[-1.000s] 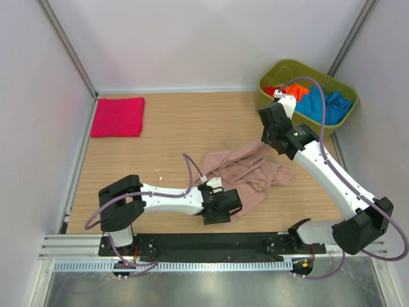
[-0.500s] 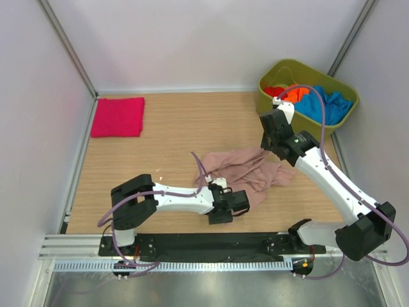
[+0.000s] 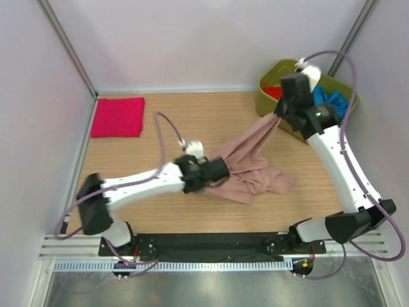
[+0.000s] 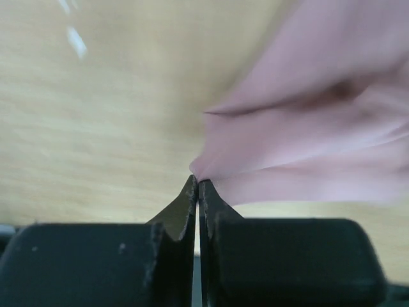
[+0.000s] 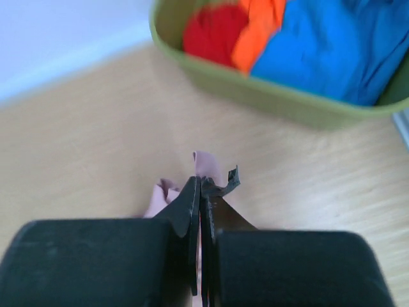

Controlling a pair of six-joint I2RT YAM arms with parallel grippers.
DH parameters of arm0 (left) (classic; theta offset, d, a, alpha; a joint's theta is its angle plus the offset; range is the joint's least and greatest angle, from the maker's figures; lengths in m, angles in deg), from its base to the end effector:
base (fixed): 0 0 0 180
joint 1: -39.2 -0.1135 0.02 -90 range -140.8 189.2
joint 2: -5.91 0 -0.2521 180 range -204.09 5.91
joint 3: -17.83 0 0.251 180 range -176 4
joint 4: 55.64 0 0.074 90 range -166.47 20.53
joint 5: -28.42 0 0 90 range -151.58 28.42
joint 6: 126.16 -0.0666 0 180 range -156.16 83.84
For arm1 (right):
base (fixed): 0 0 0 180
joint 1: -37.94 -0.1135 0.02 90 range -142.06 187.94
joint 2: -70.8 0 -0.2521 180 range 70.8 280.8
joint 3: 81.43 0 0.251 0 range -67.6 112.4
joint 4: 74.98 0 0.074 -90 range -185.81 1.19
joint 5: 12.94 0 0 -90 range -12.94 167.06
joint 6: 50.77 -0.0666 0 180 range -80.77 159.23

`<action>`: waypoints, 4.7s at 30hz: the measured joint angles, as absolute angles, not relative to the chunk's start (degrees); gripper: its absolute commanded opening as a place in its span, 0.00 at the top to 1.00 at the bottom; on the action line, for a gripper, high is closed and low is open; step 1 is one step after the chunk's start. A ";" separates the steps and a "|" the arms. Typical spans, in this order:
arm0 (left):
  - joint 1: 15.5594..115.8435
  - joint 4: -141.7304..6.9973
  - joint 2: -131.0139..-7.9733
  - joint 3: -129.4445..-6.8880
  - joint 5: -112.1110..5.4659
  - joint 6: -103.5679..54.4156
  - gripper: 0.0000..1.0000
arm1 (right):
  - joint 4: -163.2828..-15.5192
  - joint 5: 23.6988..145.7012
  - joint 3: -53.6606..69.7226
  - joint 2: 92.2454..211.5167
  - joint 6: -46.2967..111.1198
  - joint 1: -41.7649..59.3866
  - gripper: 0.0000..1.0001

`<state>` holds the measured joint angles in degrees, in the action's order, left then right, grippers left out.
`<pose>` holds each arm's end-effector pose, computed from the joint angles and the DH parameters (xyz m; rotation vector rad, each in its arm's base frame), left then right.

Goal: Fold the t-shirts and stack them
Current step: Flatten the tshirt out

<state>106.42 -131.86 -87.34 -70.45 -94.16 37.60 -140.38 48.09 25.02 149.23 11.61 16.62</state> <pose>0.1509 -0.2667 0.2149 -0.2032 2.5479 0.0638 0.2876 0.0776 0.3981 0.3858 2.0962 -0.0641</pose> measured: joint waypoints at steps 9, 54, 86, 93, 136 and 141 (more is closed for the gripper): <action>98.79 -141.35 -64.96 -110.08 -124.15 14.45 1.00 | -139.35 44.44 56.14 147.00 12.18 21.42 0.99; 55.30 -109.52 -59.78 -116.48 -98.23 -16.58 1.00 | -110.52 64.76 63.24 144.78 16.94 22.01 0.99; 53.86 -115.03 -75.34 -113.88 -95.15 -18.51 1.00 | -120.16 67.04 58.65 155.70 23.33 22.04 0.99; 48.31 -114.75 -85.85 -127.22 -94.31 -20.21 1.00 | -119.33 67.98 64.47 166.17 30.65 22.82 0.99; 48.06 -128.06 -38.29 -54.98 -79.67 -6.35 1.00 | -151.28 70.36 -11.53 107.71 4.59 25.01 0.99; 48.06 -127.05 -40.30 -60.05 -81.79 -6.86 1.00 | -150.23 70.91 -4.23 112.80 7.52 25.03 0.99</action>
